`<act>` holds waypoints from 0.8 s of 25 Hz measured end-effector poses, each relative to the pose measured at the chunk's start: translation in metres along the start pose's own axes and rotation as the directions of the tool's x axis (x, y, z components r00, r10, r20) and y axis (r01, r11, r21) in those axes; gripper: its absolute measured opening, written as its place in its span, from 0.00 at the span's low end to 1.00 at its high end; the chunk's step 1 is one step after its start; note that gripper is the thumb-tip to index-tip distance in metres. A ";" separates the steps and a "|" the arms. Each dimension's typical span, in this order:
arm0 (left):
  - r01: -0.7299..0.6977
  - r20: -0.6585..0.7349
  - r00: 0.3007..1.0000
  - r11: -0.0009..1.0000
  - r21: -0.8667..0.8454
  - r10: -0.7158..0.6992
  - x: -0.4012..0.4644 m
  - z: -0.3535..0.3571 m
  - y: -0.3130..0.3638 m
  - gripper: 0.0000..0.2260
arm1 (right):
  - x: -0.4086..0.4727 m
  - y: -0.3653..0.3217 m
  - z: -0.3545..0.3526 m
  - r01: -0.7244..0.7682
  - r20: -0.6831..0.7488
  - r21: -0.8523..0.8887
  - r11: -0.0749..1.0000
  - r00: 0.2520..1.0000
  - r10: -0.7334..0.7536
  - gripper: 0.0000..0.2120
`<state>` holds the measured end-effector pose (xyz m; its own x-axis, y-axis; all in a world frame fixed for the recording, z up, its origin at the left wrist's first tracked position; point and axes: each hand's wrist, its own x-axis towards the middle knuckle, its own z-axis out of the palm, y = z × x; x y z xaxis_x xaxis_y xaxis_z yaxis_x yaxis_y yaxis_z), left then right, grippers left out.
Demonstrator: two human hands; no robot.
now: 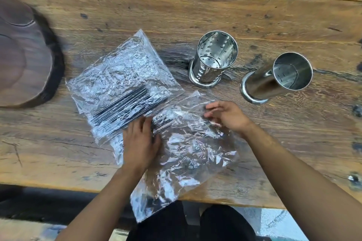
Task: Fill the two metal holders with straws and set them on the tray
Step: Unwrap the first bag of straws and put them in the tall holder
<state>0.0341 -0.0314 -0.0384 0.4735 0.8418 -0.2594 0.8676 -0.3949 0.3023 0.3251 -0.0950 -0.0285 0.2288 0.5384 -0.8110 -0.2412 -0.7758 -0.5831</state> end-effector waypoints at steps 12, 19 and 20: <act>-0.089 0.046 0.995 0.994 0.059 0.086 0.016 0.014 -0.014 0.26 | 0.014 0.002 0.032 0.342 0.221 -0.342 0.875 0.934 -0.279 0.26; -0.136 -0.031 0.990 0.986 0.091 0.140 0.005 0.024 -0.025 0.23 | 0.012 0.008 0.057 0.381 0.178 -0.406 0.831 0.925 -0.337 0.17; -0.129 -0.032 0.991 0.988 0.087 0.133 0.005 0.025 -0.024 0.23 | 0.012 0.008 0.060 0.363 0.159 -0.352 0.863 0.932 -0.327 0.13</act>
<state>0.0196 -0.0267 -0.0697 0.5793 0.7933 -0.1873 0.8089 -0.5312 0.2520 0.2696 -0.0752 -0.0459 0.1421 0.8076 -0.5723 0.2068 -0.5897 -0.7807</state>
